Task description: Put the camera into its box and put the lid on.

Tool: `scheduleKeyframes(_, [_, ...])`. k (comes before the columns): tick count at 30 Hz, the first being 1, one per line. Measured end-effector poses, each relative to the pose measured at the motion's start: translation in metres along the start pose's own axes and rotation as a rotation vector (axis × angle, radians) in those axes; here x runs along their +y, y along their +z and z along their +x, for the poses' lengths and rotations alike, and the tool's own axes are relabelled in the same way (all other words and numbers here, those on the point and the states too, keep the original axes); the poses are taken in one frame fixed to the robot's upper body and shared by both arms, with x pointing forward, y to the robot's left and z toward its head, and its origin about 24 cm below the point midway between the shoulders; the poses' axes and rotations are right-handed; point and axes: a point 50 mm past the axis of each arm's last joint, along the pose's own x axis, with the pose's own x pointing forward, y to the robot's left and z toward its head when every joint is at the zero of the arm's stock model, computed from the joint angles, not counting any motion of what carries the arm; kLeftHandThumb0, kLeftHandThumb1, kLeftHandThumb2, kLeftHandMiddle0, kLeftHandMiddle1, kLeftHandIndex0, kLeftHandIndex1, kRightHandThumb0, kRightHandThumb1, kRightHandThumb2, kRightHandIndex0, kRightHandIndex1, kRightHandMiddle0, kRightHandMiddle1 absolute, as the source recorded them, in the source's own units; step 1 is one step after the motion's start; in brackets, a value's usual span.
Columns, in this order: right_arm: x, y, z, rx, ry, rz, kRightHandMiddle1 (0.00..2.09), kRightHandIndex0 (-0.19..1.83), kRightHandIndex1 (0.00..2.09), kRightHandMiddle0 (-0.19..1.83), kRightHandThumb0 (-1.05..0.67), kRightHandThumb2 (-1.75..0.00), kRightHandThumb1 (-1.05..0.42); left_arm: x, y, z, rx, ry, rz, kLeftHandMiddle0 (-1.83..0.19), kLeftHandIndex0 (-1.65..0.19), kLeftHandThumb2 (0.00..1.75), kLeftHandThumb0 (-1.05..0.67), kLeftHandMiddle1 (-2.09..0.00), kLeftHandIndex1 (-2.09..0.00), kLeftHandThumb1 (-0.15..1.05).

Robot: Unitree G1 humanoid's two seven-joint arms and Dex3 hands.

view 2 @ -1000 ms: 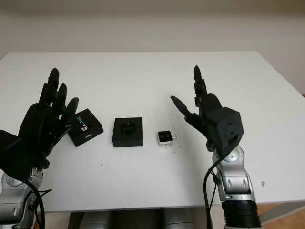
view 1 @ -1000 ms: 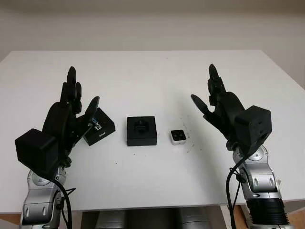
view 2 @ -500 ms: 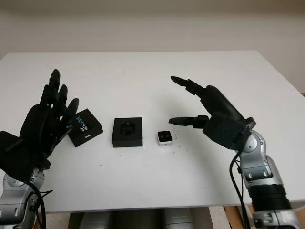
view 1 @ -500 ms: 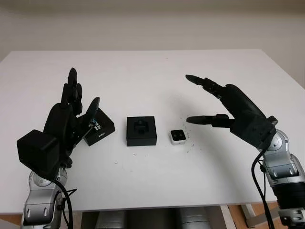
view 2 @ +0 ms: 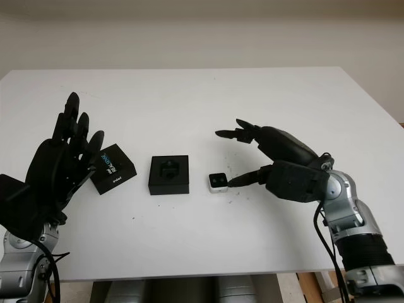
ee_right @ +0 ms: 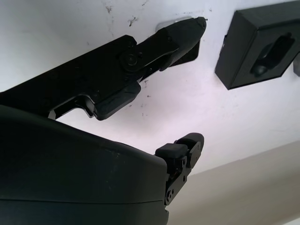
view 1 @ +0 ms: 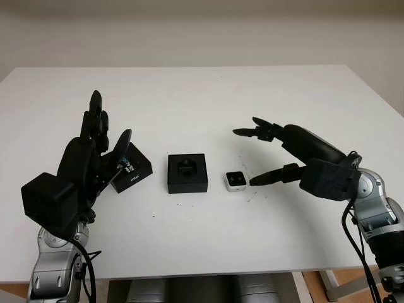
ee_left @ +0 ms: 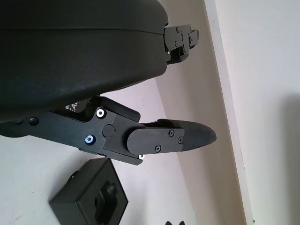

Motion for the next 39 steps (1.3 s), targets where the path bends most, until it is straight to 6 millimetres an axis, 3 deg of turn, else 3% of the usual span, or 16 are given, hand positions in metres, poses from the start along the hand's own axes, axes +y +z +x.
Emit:
scheduleKeyframes(7, [0.002, 0.002, 0.003, -0.01, 0.006, -0.043, 0.12, 0.01, 0.05, 0.41, -0.73, -0.05, -0.82, 0.0, 0.0, 0.0, 0.002, 0.0, -0.001, 0.14, 0.14, 0.41, -0.6, -0.05, -0.06, 1.05])
scheduleKeyframes(39, [0.03, -0.006, 0.004, 0.017, 0.027, -0.15, 0.22, 0.1, 0.06, 0.54, -0.68, -0.06, -0.82, 0.001, 0.0, -0.001, 0.0, 0.008, -0.009, 0.13, 0.15, 0.4, -0.6, -0.06, -0.05, 1.05])
